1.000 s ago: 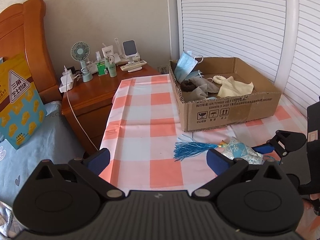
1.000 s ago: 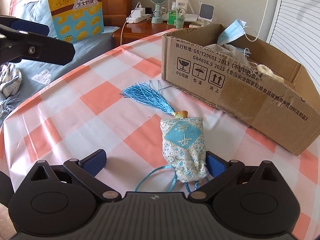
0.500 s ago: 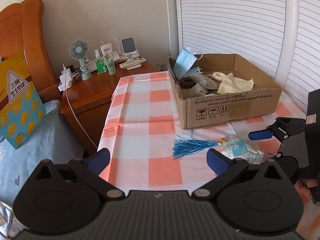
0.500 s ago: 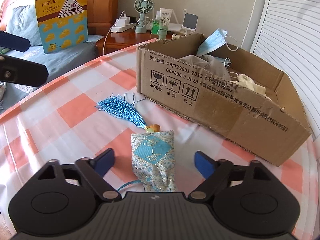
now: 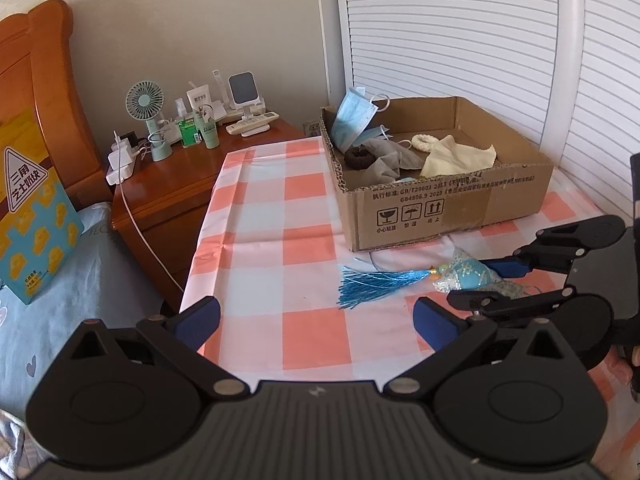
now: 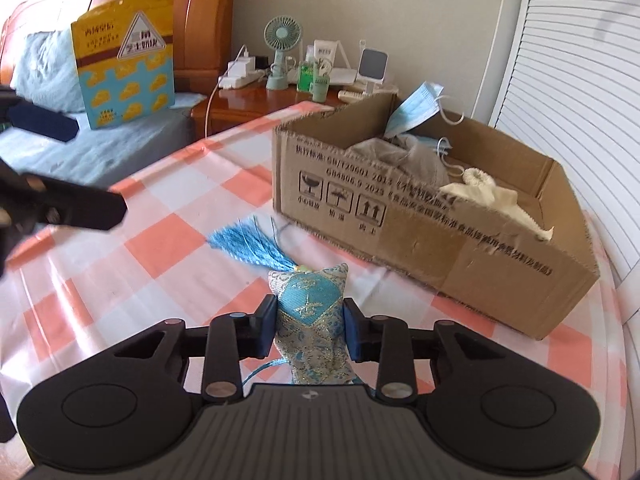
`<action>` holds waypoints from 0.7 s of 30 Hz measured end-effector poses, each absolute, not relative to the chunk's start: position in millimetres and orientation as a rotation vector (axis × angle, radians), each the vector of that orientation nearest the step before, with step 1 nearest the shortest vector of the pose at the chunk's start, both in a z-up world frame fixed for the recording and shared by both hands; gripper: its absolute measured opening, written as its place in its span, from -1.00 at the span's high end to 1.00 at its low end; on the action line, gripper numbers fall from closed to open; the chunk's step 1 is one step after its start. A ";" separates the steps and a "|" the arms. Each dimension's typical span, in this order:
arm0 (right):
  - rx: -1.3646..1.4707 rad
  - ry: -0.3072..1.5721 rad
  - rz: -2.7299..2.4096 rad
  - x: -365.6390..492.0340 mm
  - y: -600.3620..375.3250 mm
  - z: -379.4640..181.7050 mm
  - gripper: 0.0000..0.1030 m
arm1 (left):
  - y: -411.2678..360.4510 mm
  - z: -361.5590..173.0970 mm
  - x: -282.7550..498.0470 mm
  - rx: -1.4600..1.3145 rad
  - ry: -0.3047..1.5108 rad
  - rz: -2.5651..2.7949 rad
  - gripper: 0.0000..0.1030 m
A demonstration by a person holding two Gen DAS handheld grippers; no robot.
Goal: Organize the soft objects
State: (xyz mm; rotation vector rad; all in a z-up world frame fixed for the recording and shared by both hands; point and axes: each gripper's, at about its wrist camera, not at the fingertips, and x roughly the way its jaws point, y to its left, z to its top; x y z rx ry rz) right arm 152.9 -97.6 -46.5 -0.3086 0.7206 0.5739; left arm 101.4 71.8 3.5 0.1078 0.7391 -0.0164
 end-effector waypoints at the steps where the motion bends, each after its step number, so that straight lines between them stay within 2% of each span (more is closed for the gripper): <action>1: -0.297 0.711 0.574 151.8 -100.6 -42.1 0.25 | 71.1 3.2 101.5 0.110 0.740 -0.018 -0.99; 11: -0.219 0.660 0.504 136.7 -135.5 -12.2 0.25 | 59.4 -6.1 105.2 0.147 0.750 -0.088 -0.99; 21: -0.199 0.743 0.400 124.7 -172.5 -30.1 0.25 | 36.2 -21.0 114.5 0.211 0.761 -0.191 -0.99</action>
